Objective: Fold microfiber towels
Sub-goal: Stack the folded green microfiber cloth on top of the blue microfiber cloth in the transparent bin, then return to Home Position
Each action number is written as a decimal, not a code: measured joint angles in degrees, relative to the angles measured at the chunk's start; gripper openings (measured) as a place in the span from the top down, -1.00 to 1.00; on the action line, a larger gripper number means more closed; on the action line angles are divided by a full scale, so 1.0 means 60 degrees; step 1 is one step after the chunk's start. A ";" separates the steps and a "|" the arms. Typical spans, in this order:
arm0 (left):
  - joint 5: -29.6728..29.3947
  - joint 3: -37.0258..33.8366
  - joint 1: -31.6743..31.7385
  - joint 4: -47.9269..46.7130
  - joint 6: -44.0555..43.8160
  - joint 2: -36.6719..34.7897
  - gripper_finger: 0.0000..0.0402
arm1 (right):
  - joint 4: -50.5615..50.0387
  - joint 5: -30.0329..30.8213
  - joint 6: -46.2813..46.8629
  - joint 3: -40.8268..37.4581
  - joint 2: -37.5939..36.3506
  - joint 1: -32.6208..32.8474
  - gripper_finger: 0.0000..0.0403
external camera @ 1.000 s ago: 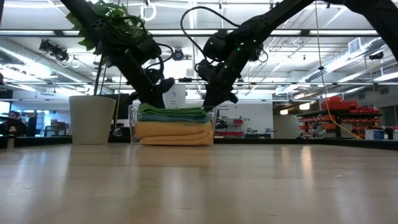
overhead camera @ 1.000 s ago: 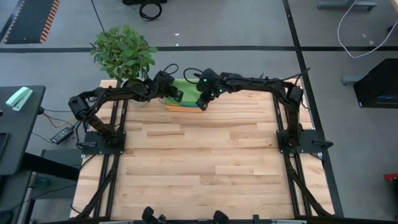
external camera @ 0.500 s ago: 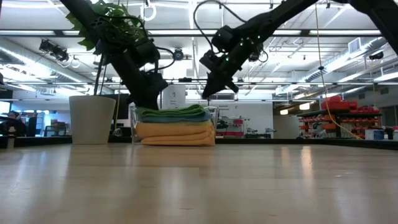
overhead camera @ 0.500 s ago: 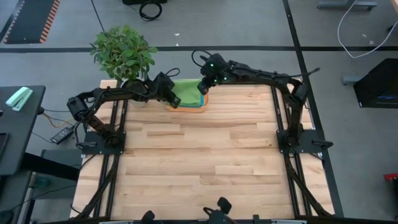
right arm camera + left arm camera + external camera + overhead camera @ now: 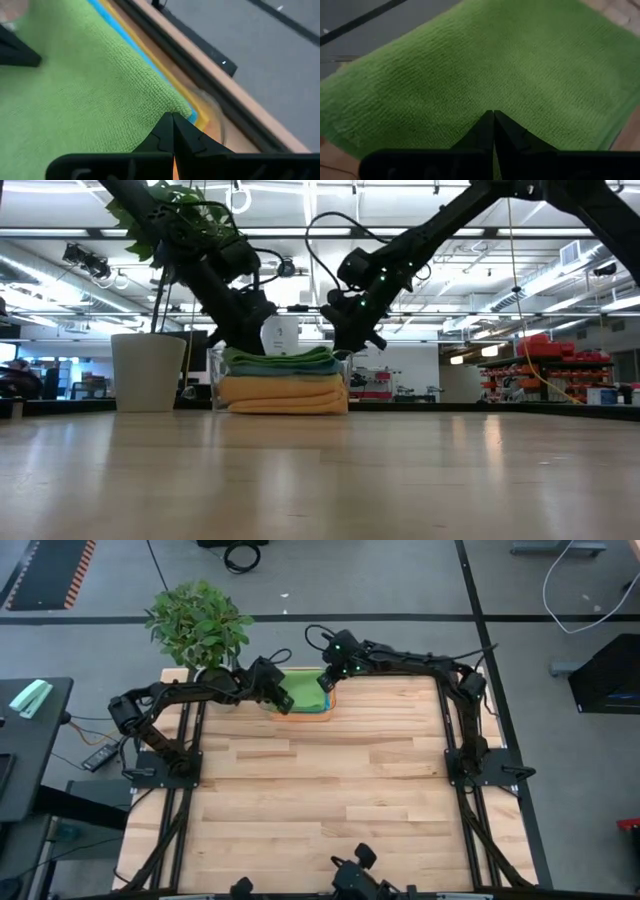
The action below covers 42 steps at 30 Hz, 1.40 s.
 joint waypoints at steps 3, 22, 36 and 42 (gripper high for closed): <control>-0.0196 0.0173 0.0093 -0.0022 -0.0071 -0.0176 0.94 | 0.0027 0.0377 -0.0104 0.0004 0.0055 -0.0080 0.99; -0.1431 0.0292 0.0834 0.0941 -0.0388 0.0795 0.96 | -0.0456 -0.1426 -0.0274 -0.0425 -0.0466 0.1120 0.99; -0.1431 0.0297 0.0257 0.0930 -0.0034 -0.1263 0.97 | -0.0545 -0.1134 0.0108 -0.0542 -0.1712 0.1019 0.98; -0.1053 0.0296 -0.1339 -0.0516 -0.0137 -0.2808 0.88 | -0.1993 -0.0972 0.0307 -0.0554 -0.3488 0.1663 0.98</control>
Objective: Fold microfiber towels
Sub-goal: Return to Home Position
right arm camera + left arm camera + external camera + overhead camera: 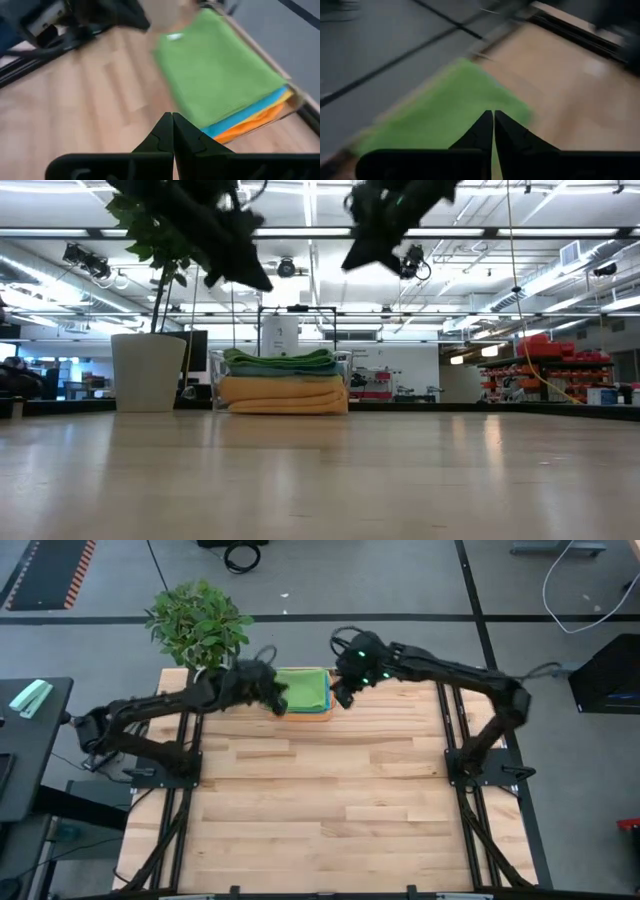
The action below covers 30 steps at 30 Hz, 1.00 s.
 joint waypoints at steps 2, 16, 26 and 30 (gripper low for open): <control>0.0112 0.0000 -0.0824 -0.0676 0.0003 -0.0489 0.87 | -0.0372 0.0080 -0.0037 -0.0167 -0.0678 0.0506 0.98; -0.1436 -0.0018 -0.5352 -0.2799 -0.0262 -0.4105 0.93 | 0.3604 0.3083 0.1938 -0.5928 -0.6656 0.4803 0.98; -0.1947 -0.3741 -0.5868 -0.0399 -0.1116 -0.7220 0.97 | 0.5721 0.3907 0.2748 -0.9056 -0.8164 0.5310 0.98; -0.1949 -0.5516 -0.5775 0.1109 -0.1552 -0.8445 0.96 | 0.6572 0.3915 0.2949 -1.0227 -0.8352 0.5303 0.98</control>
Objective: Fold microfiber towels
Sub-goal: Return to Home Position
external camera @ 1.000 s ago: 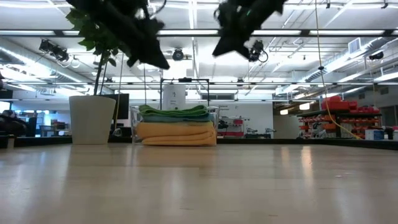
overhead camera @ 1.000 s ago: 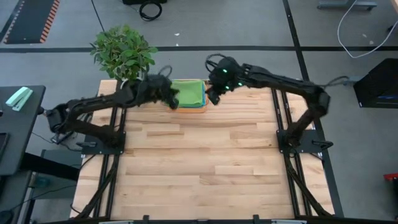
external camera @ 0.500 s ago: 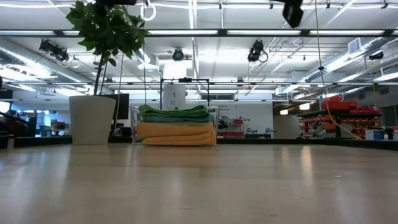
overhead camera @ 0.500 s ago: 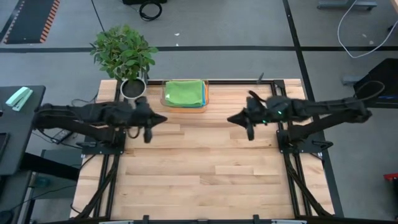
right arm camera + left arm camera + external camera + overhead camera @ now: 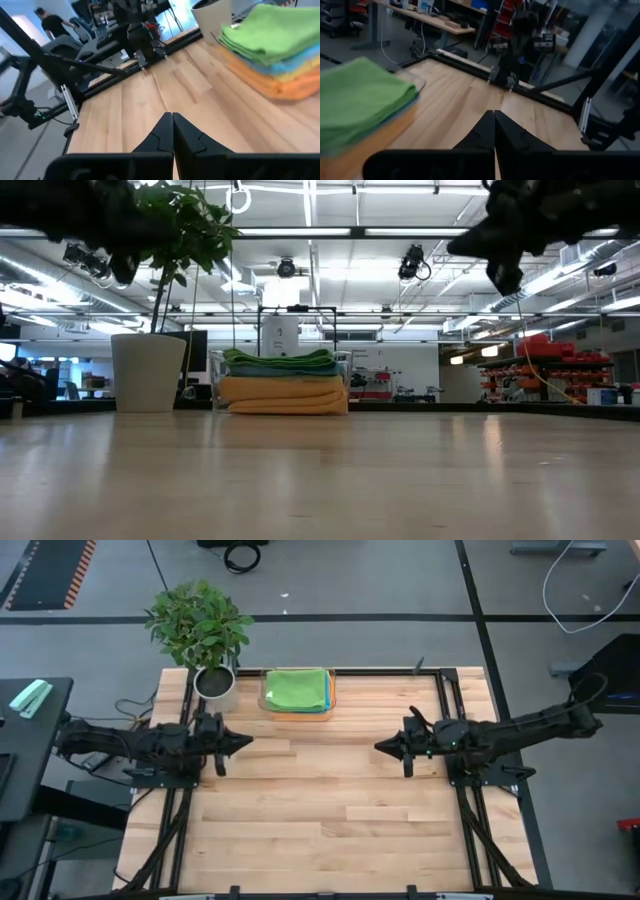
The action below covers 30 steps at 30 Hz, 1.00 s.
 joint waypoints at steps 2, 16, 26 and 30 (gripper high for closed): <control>0.0004 -0.0686 0.0011 0.0329 -0.0229 -0.0542 0.97 | 0.0608 -0.0020 0.0209 -0.0639 -0.0177 0.0000 0.98; 0.0784 -0.3092 -0.0486 0.1103 -0.1269 -0.3600 0.98 | 0.1229 0.0437 0.0332 -0.2819 -0.3175 -0.0003 0.98; 0.2958 -0.3094 -0.0544 0.0634 -0.1198 -0.3526 0.96 | 0.1911 0.0544 0.0176 -0.3993 -0.3736 0.0000 0.98; 0.3023 -0.3089 -0.0547 0.0566 -0.0547 -0.3531 0.97 | 0.1853 0.0520 -0.0414 -0.3998 -0.3739 0.0000 0.98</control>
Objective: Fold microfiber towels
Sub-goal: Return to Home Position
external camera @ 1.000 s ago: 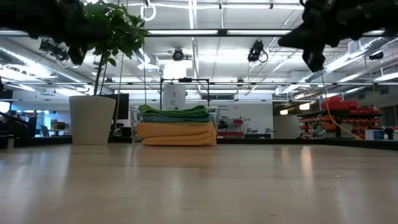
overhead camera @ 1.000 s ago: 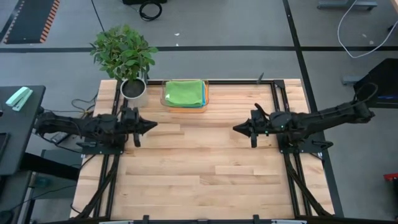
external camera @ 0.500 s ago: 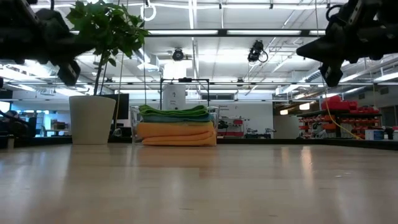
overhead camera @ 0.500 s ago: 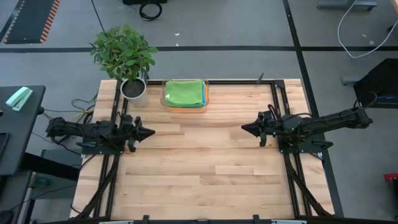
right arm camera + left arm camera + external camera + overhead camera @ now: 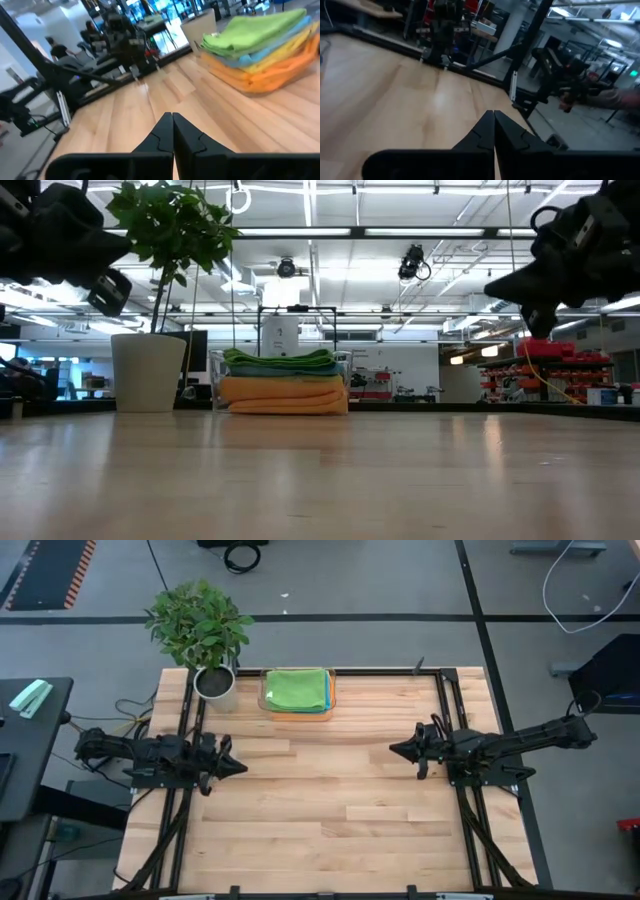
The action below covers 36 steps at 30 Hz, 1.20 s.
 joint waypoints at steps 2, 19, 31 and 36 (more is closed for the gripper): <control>-0.0010 0.0000 0.0003 0.0000 0.0505 -0.0007 0.95 | -0.0292 -0.0011 -0.0017 0.0000 0.0004 -0.0001 0.98; -0.0050 -0.0015 0.0025 0.0077 0.0606 0.0518 0.67 | -0.2302 -0.0036 0.1911 -0.0007 0.0044 -0.0004 0.92; -0.0050 -0.0015 0.0025 0.0250 0.0610 0.0518 0.61 | -0.2309 -0.0036 0.1911 -0.0004 0.0044 0.0000 0.92; -0.0047 -0.0015 0.0025 0.0259 0.0612 0.0518 0.64 | -0.2313 -0.0036 0.1911 -0.0004 0.0044 0.0000 0.92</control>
